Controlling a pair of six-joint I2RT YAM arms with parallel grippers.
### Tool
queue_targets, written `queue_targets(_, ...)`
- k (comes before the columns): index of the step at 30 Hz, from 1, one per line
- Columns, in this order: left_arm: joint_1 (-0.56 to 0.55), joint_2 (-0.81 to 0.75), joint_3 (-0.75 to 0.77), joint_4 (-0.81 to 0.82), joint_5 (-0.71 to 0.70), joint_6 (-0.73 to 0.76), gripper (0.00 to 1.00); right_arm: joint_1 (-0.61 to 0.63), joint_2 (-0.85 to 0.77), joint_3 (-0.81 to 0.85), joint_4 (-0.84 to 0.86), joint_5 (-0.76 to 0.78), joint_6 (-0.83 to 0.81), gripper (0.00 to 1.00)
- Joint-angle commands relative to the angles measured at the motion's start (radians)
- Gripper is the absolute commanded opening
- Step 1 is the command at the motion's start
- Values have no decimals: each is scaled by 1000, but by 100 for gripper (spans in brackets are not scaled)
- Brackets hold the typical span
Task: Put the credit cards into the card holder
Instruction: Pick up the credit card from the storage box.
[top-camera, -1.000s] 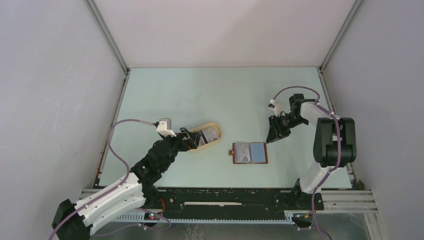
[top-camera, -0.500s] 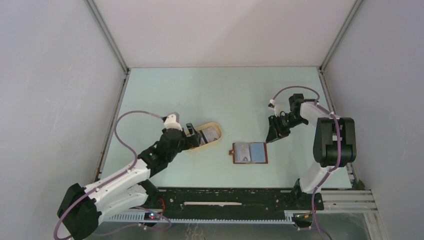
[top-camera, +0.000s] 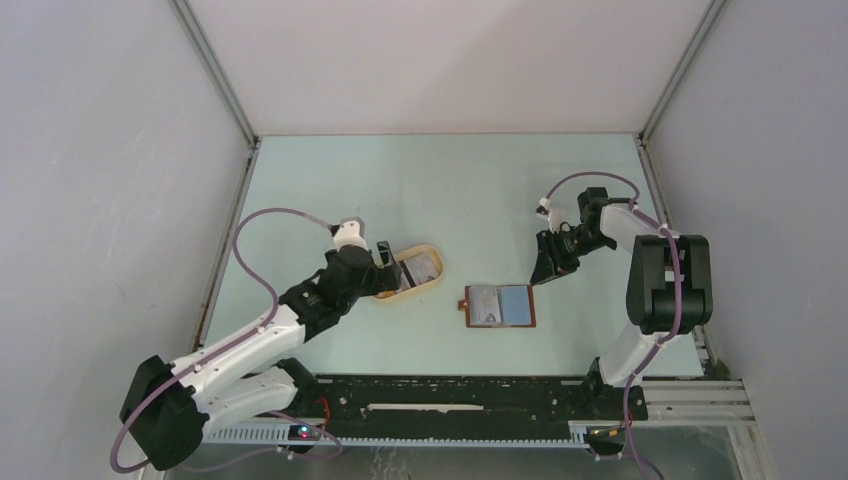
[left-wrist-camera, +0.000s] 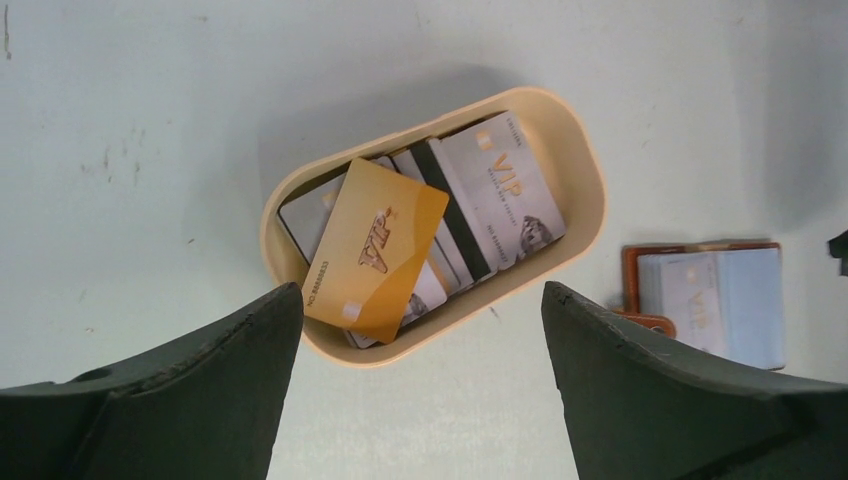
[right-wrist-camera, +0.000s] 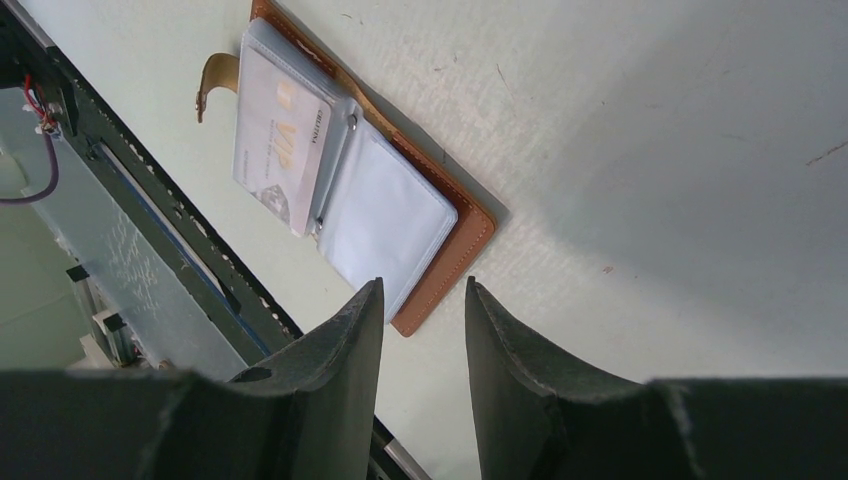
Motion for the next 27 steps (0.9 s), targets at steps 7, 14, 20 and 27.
queue_targets(7,6,117,193,-165,-27,10,87,4,-20,16,5,-32,-10,44)
queue_targets(14,2,264,354,-356,-45,1,78,29,-33,22,2,-34,-11,44)
queue_targets(20,-53,426,502,-486,-130,3,77,29,-32,25,4,-35,-10,44)
queue_targets(27,-100,657,651,-520,-179,43,69,29,-29,29,2,-40,-14,44)
